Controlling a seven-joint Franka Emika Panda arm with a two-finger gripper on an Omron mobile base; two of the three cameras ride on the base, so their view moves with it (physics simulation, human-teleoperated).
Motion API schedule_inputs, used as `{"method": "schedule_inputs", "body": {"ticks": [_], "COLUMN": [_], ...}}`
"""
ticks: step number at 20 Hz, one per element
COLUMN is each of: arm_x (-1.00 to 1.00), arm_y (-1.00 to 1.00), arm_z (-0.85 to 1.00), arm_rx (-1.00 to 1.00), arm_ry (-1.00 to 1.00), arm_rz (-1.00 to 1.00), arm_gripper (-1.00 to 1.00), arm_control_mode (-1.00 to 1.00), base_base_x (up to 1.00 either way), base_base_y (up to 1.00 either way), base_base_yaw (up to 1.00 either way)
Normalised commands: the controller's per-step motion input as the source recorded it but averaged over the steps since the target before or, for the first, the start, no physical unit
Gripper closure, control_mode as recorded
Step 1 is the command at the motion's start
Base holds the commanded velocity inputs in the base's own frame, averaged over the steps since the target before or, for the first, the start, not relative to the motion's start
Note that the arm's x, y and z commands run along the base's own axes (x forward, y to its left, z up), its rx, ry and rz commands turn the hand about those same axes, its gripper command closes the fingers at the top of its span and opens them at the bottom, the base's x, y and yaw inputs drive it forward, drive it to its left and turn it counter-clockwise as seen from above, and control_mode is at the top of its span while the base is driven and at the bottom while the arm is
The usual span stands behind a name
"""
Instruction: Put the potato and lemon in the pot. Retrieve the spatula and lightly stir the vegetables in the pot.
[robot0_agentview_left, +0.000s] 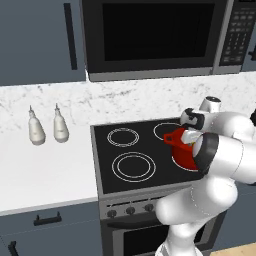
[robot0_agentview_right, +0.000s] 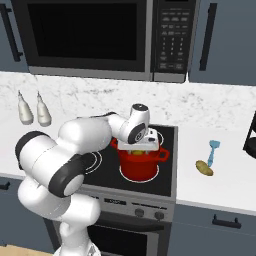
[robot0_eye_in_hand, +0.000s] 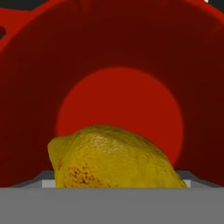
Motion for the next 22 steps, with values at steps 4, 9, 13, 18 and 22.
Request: {"method": "schedule_inputs", "body": {"ticks": [4, 9, 13, 18, 22], "arm_x": [0.19, 0.12, 0.00, 0.00, -0.12], "arm_y": [0.00, 0.00, 0.00, 0.00, 0.00], "arm_z": [-0.21, -0.13, 0.00, 0.00, 0.09], "arm_rx": [-0.01, -0.01, 0.00, 0.00, 0.00], "arm_ry": [0.01, 0.01, 0.00, 0.00, -0.06], "arm_rz": [0.00, 0.00, 0.00, 0.00, 0.00], "arm_gripper": [1.00, -1.00, -1.00, -1.00, -1.00], "arm_control_mode": [-1.00, -1.00, -1.00, -1.00, -1.00], "base_base_x": [0.00, 0.00, 0.00, 0.00, 0.00], "base_base_y": [0.00, 0.00, 0.00, 0.00, 0.00], "base_base_yaw": [0.00, 0.00, 0.00, 0.00, 0.00]}}
